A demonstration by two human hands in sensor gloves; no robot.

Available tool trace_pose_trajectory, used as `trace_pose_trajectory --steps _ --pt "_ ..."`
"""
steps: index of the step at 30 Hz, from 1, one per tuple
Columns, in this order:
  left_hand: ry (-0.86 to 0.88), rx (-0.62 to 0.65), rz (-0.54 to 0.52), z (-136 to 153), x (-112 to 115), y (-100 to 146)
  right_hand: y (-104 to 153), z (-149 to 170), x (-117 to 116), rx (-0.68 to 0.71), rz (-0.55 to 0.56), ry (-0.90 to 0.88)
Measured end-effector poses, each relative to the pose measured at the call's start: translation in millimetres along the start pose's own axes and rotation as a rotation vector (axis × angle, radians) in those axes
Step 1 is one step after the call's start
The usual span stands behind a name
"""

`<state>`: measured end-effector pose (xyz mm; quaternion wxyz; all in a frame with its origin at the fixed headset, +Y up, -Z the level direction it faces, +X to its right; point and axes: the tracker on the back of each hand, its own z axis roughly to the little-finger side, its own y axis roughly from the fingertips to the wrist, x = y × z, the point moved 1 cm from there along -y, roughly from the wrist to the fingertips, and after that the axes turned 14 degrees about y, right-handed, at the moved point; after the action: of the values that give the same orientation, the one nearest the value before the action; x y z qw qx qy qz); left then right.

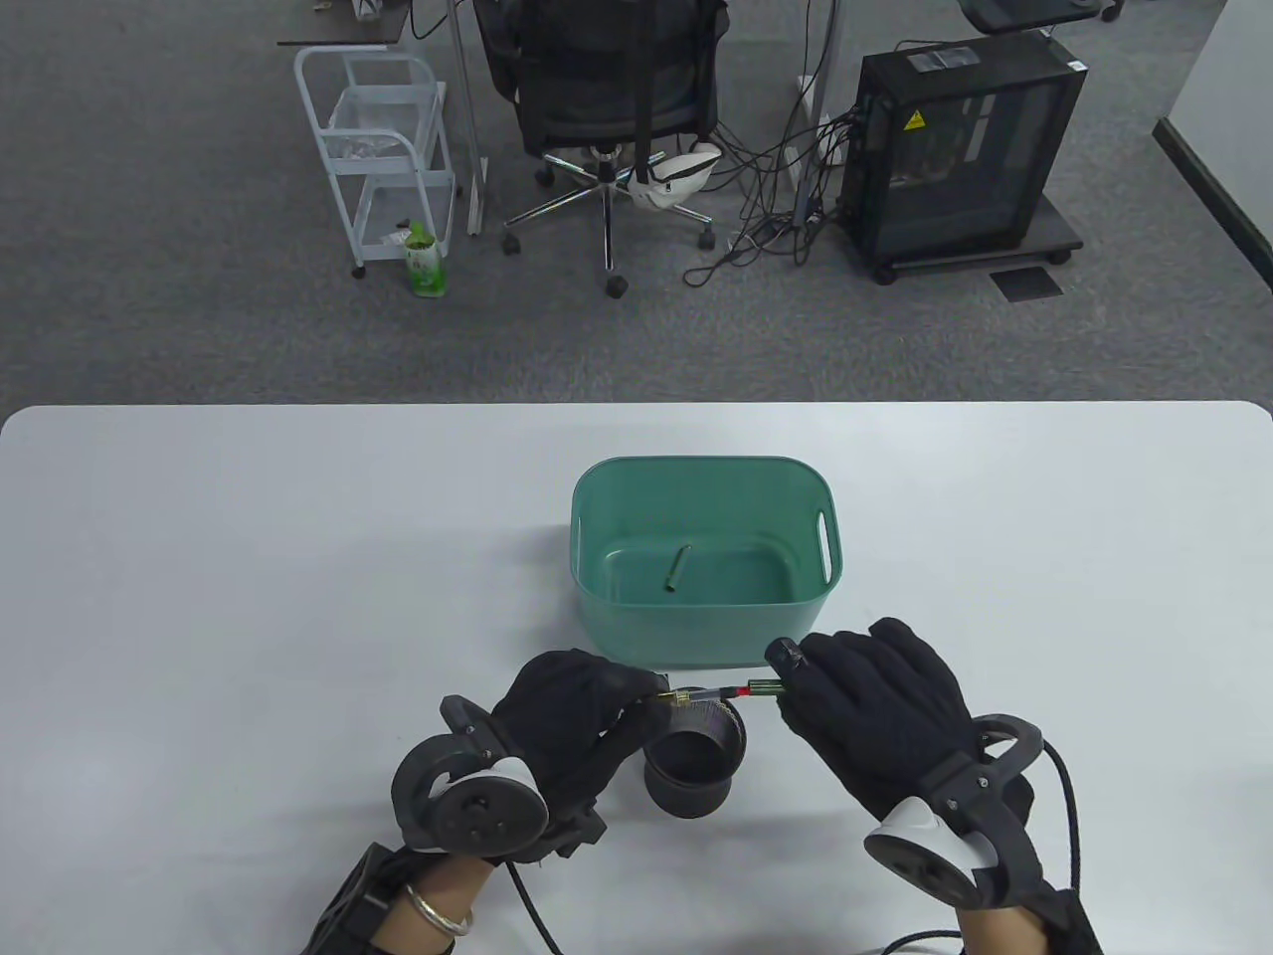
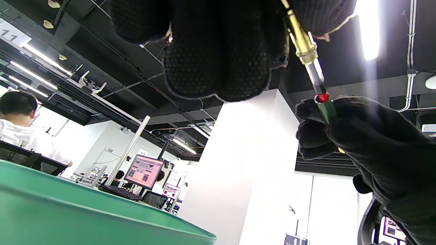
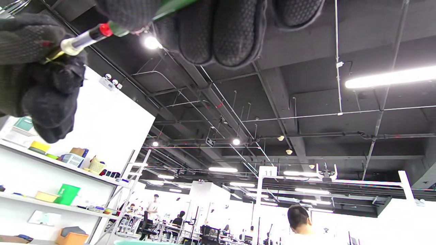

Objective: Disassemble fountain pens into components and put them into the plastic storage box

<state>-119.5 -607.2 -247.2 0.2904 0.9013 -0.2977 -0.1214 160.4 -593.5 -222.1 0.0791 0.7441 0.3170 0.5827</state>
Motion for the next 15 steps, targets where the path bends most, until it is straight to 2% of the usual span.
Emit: trace_pose_trajectory --steps 15 --pt "0.022 -0.059 -0.009 12 -4 0 1 18 7 -0.062 0.024 0.015"
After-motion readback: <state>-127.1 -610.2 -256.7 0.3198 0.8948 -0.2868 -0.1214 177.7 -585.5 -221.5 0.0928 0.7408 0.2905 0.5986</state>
